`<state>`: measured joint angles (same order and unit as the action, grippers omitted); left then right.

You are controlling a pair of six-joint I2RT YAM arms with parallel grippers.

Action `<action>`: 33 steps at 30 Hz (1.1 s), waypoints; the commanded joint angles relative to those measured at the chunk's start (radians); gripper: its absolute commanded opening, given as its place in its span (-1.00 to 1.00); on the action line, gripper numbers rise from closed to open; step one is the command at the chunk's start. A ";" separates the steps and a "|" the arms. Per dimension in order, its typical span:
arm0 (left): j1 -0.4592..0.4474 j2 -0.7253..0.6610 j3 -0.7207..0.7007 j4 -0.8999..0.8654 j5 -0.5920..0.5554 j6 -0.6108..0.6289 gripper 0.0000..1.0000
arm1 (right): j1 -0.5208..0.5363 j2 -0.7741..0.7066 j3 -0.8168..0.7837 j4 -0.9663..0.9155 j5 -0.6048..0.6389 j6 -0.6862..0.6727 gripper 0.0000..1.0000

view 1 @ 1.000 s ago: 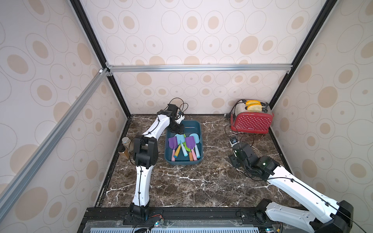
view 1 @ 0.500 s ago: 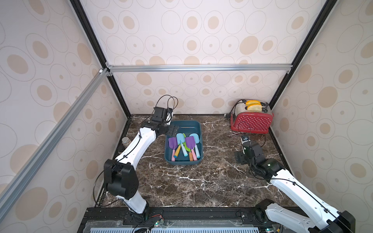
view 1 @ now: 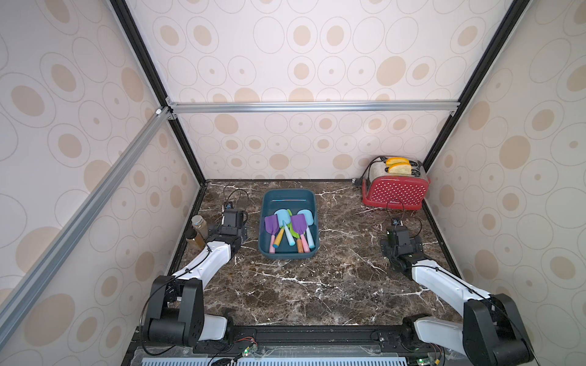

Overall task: Put the shovel into the storage box
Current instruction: Reset both arms

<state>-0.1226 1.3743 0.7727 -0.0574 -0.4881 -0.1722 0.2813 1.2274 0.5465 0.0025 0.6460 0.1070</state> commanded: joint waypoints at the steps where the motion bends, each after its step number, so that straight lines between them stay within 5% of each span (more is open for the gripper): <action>1: 0.001 0.012 0.000 0.125 -0.063 -0.030 0.98 | -0.021 0.007 -0.014 0.118 0.050 -0.032 1.00; 11: 0.065 0.023 -0.085 0.290 0.073 -0.013 0.98 | -0.191 -0.066 -0.106 0.243 -0.175 -0.048 1.00; 17: 0.145 0.069 -0.114 0.363 0.312 0.032 0.96 | -0.210 -0.030 -0.116 0.289 -0.262 -0.062 1.00; 23: 0.178 0.090 -0.243 0.654 0.310 0.074 0.96 | -0.229 0.043 -0.103 0.337 -0.327 -0.057 1.00; 33: 0.195 0.143 -0.248 0.703 0.473 0.120 0.91 | -0.235 0.050 -0.132 0.445 -0.384 -0.077 1.00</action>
<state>0.0673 1.5158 0.5209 0.5785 -0.0658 -0.0818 0.0532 1.2758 0.4381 0.3912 0.2901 0.0425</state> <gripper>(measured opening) 0.954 0.999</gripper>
